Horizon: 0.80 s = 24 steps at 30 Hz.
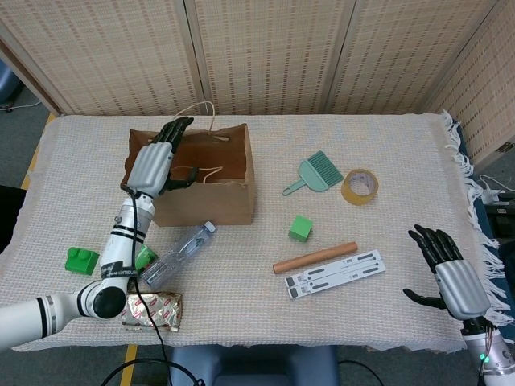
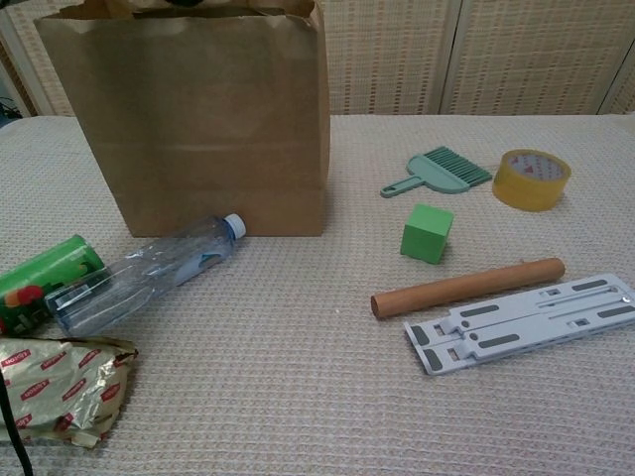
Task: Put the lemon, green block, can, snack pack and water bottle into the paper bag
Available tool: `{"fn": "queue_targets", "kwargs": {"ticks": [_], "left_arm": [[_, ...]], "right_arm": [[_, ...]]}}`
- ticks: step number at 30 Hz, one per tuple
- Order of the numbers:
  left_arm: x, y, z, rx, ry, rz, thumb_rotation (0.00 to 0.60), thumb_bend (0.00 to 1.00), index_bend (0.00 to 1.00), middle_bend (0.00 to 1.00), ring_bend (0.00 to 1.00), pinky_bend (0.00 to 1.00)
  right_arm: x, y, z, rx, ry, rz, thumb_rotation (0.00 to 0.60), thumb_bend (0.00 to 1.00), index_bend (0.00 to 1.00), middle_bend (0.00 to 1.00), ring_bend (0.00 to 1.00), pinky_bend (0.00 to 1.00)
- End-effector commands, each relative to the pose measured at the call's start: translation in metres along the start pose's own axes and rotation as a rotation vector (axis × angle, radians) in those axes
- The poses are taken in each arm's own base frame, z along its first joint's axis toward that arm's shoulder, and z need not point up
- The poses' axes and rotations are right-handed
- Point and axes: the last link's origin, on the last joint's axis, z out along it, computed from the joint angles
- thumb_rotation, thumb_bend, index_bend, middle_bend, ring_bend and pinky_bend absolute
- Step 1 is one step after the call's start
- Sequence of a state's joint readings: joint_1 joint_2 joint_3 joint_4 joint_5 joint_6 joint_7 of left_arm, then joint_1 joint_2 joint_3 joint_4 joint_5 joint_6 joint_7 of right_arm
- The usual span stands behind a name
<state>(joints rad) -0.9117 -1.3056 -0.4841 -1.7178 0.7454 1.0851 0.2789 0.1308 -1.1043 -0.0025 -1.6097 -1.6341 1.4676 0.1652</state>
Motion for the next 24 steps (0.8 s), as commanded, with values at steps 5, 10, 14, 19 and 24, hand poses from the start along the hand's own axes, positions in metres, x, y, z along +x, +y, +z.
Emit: {"fn": "queue_targets", "kwargs": {"ticks": [5, 10, 14, 19, 24], "left_arm": [[0.027, -0.031, -0.034, 0.057, 0.056, -0.05, 0.6, 0.42, 0.07, 0.0, 0.0, 0.22], [0.054, -0.067, -0.08, 0.1, 0.12, -0.049, 0.6, 0.48, 0.17, 0.08, 0.11, 0.32], [0.067, -0.102, -0.117, 0.137, 0.145, 0.025, 0.6, 0.51, 0.28, 0.2, 0.21, 0.41], [0.071, -0.147, -0.162, 0.185, 0.072, 0.201, 0.6, 0.51, 0.33, 0.27, 0.27, 0.45], [0.059, -0.187, -0.194, 0.21, -0.122, 0.434, 0.6, 0.41, 0.14, 0.11, 0.1, 0.31]], "right_arm": [[0.0, 0.0, -0.001, 0.001, -0.001, -0.001, 0.6, 0.0, 0.0, 0.0, 0.0, 0.0], [-0.001, 0.0, -0.001, 0.003, -0.002, -0.001, 0.6, 0.0, 0.0, 0.0, 0.0, 0.0], [-0.002, -0.001, -0.001, 0.005, -0.004, -0.004, 0.6, 0.0, 0.0, 0.0, 0.0, 0.0], [-0.003, -0.001, -0.001, 0.003, -0.005, -0.012, 0.6, 0.0, 0.0, 0.0, 0.0, 0.0], [-0.004, -0.001, -0.001, 0.002, -0.005, -0.019, 0.6, 0.0, 0.0, 0.0, 0.0, 0.0]]}}
